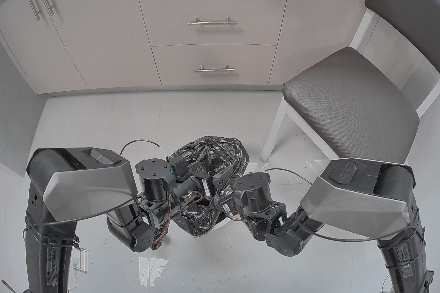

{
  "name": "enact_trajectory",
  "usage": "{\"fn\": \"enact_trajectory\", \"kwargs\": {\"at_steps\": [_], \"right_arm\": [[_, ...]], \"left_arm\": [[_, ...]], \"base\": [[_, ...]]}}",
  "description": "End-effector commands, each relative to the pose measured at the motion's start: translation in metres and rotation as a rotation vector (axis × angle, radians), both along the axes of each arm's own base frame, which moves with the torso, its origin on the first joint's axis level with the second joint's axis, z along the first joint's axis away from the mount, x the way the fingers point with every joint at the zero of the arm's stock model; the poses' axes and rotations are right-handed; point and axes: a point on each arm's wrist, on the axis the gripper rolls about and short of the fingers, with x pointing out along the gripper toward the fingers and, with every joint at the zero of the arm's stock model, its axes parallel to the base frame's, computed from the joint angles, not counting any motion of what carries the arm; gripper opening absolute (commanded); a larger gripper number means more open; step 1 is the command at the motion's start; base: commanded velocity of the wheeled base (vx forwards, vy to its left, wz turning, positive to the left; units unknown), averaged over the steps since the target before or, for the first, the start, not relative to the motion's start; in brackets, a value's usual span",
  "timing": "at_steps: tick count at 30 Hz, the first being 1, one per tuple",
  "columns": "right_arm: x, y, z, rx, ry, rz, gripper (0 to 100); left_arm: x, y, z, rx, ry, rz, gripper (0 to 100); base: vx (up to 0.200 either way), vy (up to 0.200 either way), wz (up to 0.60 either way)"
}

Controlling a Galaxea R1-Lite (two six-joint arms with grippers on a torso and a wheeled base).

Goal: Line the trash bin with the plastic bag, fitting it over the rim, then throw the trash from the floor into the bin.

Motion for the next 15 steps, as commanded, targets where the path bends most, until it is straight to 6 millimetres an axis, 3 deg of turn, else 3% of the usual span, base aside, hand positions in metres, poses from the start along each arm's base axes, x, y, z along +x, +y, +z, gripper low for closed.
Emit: {"fn": "enact_trajectory", "kwargs": {"at_steps": [1, 5, 10, 15], "right_arm": [[0.02, 0.01, 0.03, 0.147, 0.039, -0.062, 100], [0.022, 0.023, 0.046, 0.256, 0.101, -0.092, 100], [0.027, 0.025, 0.063, 0.358, 0.135, -0.136, 100], [0.026, 0.025, 0.065, 0.417, 0.193, -0.179, 100]], "left_arm": [[-0.001, -0.002, 0.001, -0.002, -0.003, -0.006, 100], [-0.003, -0.005, 0.001, -0.002, -0.004, -0.015, 100], [-0.002, -0.005, 0.004, -0.008, -0.01, -0.015, 100], [0.0, -0.003, 0.006, -0.015, -0.016, -0.008, 100]], "base": [[0.0, 0.0, 0.0], [0.0, 0.0, 0.0], [0.0, 0.0, 0.0], [0.0, 0.0, 0.0]]}}
